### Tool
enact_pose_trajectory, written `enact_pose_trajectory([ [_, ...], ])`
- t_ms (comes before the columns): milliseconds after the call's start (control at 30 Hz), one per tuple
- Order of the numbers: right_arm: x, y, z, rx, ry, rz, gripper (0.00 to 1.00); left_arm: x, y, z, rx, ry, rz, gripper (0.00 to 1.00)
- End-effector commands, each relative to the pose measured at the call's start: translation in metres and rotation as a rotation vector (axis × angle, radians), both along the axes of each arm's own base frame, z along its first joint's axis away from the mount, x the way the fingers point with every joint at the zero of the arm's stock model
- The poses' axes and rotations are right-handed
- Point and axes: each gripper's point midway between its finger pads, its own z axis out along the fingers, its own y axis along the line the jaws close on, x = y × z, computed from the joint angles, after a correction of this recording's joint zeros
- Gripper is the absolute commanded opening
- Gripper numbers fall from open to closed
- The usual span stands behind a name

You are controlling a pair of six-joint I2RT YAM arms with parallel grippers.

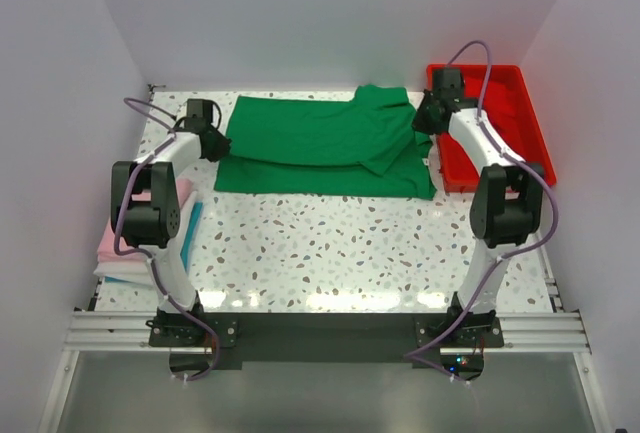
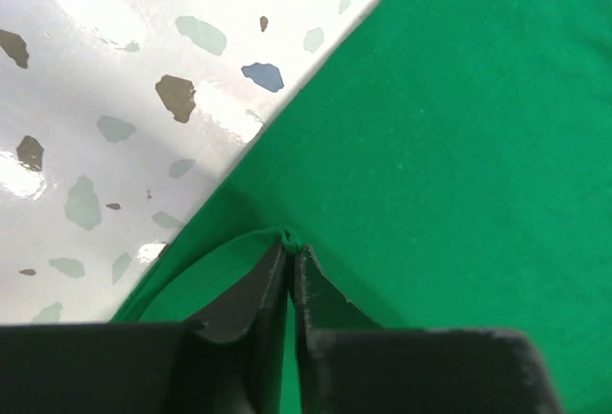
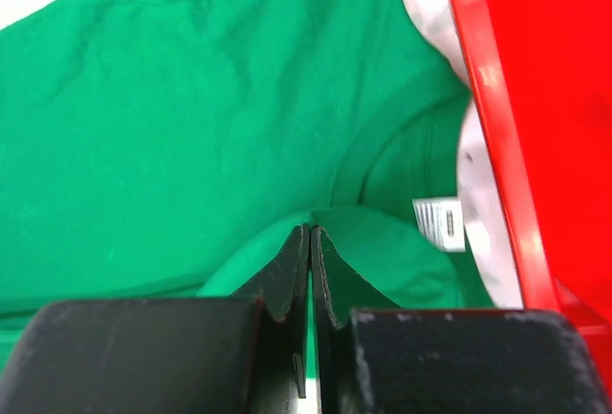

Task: Fold and stack the t-shirts
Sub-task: Fold the tshirt

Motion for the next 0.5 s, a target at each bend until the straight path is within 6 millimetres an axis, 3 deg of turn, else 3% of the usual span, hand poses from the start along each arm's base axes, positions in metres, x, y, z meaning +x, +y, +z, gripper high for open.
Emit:
enact_pose_trajectory([
  [0, 0.026, 0.001, 0.012, 0.035, -0.049, 0.007, 0.00, 0.017, 0.010, 0.019, 0.016, -0.062, 0.007, 0.18],
  [33, 0.029, 0.002, 0.009, 0.038, -0.046, 0.007, 0.00, 0.017, 0.011, 0.021, 0.019, -0.069, 0.006, 0.35],
  [100, 0.038, 0.000, 0.002, 0.042, -0.038, 0.003, 0.02, 0.022, 0.011, 0.027, 0.026, -0.093, -0.006, 0.43],
  [233, 0.049, -0.001, -0.003, 0.058, -0.031, 0.007, 0.29, 0.016, 0.014, 0.038, 0.045, -0.104, -0.003, 0.67],
  [333, 0.048, -0.002, 0.008, 0.055, -0.043, 0.009, 0.43, 0.002, 0.018, 0.047, 0.052, -0.114, 0.023, 0.68],
  [367, 0.047, -0.001, 0.011, 0.056, -0.051, 0.011, 0.46, -0.011, 0.020, 0.037, 0.055, -0.083, 0.041, 0.68],
  [433, 0.036, 0.003, 0.020, 0.053, -0.060, 0.023, 0.47, -0.024, 0.023, 0.047, 0.048, -0.102, 0.085, 0.64],
  [467, 0.030, 0.006, 0.021, 0.047, -0.057, 0.031, 0.47, -0.038, 0.026, 0.035, 0.070, -0.071, 0.107, 0.62],
])
